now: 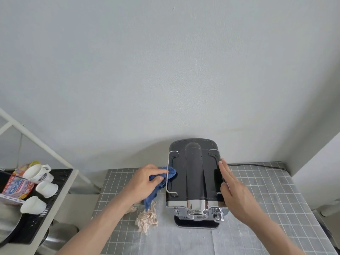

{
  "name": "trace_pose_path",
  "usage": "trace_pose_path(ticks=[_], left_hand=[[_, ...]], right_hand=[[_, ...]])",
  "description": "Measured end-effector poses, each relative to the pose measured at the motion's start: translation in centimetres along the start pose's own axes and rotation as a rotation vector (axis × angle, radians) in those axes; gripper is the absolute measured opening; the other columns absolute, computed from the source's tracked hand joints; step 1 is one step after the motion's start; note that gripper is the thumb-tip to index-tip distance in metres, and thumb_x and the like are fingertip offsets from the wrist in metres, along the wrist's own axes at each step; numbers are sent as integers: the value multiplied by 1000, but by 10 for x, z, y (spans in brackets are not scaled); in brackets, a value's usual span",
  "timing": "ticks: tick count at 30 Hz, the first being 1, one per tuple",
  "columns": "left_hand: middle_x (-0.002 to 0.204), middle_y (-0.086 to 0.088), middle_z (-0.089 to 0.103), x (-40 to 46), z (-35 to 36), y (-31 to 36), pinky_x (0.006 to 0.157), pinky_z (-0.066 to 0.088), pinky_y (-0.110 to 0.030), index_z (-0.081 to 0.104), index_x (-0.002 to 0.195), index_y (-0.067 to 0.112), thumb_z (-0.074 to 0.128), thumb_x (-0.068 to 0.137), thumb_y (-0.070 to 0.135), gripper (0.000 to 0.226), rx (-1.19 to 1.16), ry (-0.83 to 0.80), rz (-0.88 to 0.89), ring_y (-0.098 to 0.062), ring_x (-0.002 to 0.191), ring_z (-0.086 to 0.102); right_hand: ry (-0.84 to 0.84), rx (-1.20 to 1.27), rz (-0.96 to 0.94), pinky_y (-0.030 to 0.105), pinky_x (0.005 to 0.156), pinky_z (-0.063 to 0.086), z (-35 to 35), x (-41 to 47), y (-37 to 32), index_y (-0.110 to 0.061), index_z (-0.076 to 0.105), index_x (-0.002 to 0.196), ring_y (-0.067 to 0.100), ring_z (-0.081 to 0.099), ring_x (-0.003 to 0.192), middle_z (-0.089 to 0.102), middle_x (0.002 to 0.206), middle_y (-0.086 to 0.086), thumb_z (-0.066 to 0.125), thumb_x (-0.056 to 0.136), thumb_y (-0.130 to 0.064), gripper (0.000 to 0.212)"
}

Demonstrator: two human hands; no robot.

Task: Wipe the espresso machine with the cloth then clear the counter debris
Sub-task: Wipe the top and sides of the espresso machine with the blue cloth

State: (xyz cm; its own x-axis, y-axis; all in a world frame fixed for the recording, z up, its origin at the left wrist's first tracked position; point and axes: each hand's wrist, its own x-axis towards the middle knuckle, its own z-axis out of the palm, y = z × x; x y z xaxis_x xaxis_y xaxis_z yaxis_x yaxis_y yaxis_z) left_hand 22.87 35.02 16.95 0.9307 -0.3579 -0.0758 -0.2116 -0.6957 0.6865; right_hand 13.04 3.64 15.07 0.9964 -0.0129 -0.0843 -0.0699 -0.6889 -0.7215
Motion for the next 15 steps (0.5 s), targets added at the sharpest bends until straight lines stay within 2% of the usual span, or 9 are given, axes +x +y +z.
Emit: trace_pose_path(ticks=[3, 6, 9, 12, 15], left_hand=[[102, 19, 61, -8, -14, 19, 76, 50, -26, 74, 116, 43, 63, 98, 22, 29, 143, 212, -40, -1, 85, 60], [100, 19, 58, -1, -14, 45, 74, 53, -26, 72, 122, 41, 65, 96, 28, 30, 172, 345, 3, -1, 82, 60], [103, 13, 53, 19, 3, 67, 79, 54, -31, 69, 128, 38, 62, 98, 34, 31, 288, 259, 32, -8, 83, 60], [107, 2, 45, 41, 22, 78, 73, 53, -37, 69, 127, 30, 55, 102, 35, 29, 515, 160, -50, -21, 83, 56], [104, 1, 33, 48, 31, 83, 66, 42, -36, 70, 120, 25, 52, 104, 35, 26, 624, 137, -119, -22, 82, 45]], right_hand=[[8, 18, -3, 12, 68, 45, -1, 0, 0, -39, 3, 162, -8, 61, 89, -5, 166, -29, 31, 106, -14, 68], [11, 35, -7, 22, 75, 52, 0, -1, 2, -41, 2, 162, 10, 67, 101, -4, 167, -29, 31, 106, -15, 68], [15, 28, -16, 28, 72, 53, 1, 0, 3, -41, 2, 162, 13, 69, 89, -6, 166, -30, 31, 105, -15, 69], [11, 25, -11, 25, 65, 50, 2, 1, 4, -39, 4, 162, 0, 63, 71, -4, 167, -28, 32, 105, -14, 68], [18, 28, -18, 20, 63, 46, 2, 3, 6, -38, 6, 163, -12, 53, 68, -4, 167, -27, 32, 105, -14, 67]])
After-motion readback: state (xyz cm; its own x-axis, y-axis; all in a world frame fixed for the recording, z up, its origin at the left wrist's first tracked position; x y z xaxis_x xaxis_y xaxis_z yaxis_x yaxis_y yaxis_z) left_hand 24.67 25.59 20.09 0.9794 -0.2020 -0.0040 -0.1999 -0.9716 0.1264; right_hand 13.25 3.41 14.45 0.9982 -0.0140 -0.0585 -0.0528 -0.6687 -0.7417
